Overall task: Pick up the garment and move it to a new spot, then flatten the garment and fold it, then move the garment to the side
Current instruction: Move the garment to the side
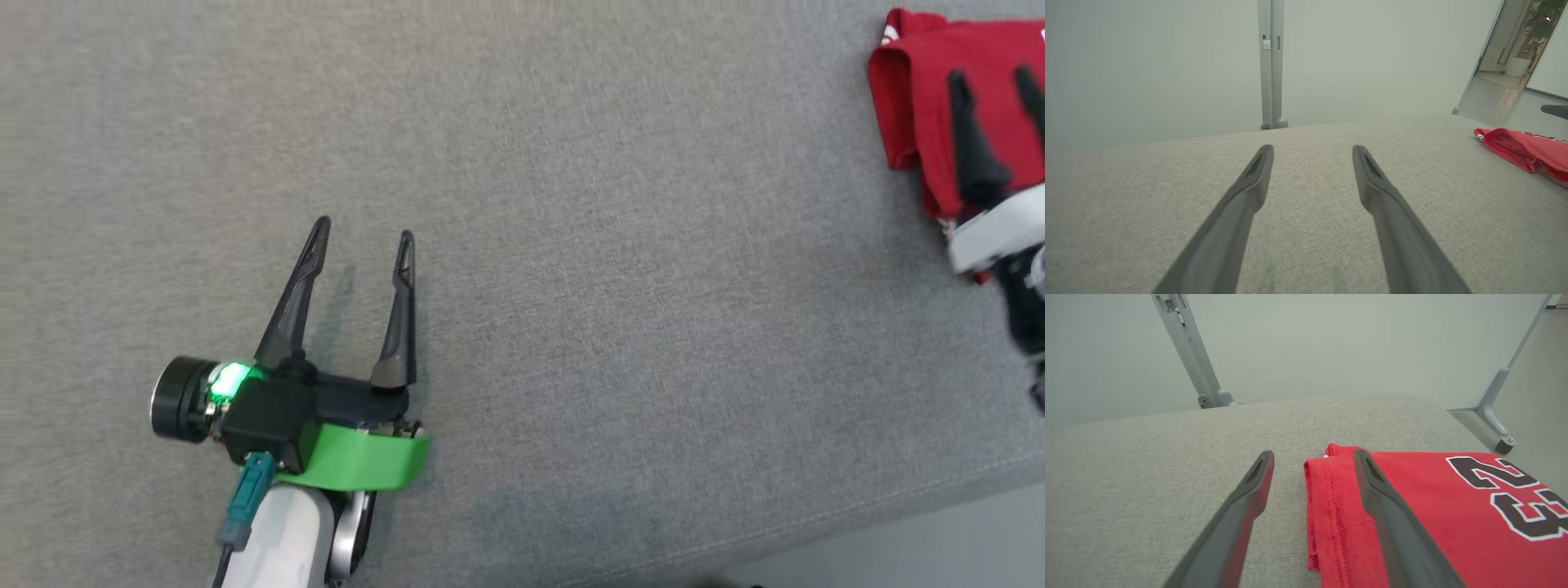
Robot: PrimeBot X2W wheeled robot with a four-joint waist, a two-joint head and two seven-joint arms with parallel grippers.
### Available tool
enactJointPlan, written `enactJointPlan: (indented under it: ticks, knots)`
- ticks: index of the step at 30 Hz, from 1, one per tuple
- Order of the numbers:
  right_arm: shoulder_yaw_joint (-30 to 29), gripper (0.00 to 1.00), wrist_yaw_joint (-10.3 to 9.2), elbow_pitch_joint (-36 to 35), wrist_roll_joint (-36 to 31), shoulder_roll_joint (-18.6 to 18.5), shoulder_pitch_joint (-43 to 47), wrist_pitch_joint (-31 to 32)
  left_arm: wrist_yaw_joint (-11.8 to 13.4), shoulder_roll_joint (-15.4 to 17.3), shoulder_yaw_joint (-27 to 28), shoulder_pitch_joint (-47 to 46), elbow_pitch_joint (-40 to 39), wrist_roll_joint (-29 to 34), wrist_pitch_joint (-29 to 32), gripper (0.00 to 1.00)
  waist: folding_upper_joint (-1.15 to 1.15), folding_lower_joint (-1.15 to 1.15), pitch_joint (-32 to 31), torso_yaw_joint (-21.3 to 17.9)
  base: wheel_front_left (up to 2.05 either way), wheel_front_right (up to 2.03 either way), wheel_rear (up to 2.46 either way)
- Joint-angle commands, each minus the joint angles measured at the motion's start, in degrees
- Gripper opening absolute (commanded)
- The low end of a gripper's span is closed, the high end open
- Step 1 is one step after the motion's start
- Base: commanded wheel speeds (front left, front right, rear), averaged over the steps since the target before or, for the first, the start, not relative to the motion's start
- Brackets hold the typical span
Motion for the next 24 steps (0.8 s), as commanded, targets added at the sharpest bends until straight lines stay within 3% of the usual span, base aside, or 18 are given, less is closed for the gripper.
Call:
enactJointPlan:
  ticks: [1,12,18,24]
  knots:
    - [-2.67,1.0,-0.01,-2.5,-3.0,2.84,4.41,-0.19,0.66,-0.46,1.36,2.03,0.57,-0.09,0.02,1.0,0.0,0.0,-7.37,4.72,0.0,0.0,0.0]
    - [-14.72,1.0,-0.02,-16.3,-19.5,18.91,24.26,-0.19,2.7,-1.58,7.2,10.48,4.5,-2.25,0.02,1.0,0.0,0.0,-19.37,9.21,0.0,0.0,0.0]
    - [-16.23,1.0,-0.01,-20.75,-25.71,22.87,30.47,-0.19,2.95,-1.64,7.96,13.52,4.88,-3.37,0.02,1.0,0.0,0.0,-23.15,9.69,0.0,0.0,0.0]
    - [-16.33,1.0,-0.02,-22.21,-28.5,24.05,33.55,-0.19,3.79,-1.65,8.48,16.11,4.53,-3.85,0.02,1.0,0.0,0.0,-25.48,8.74,0.0,0.0,0.0]
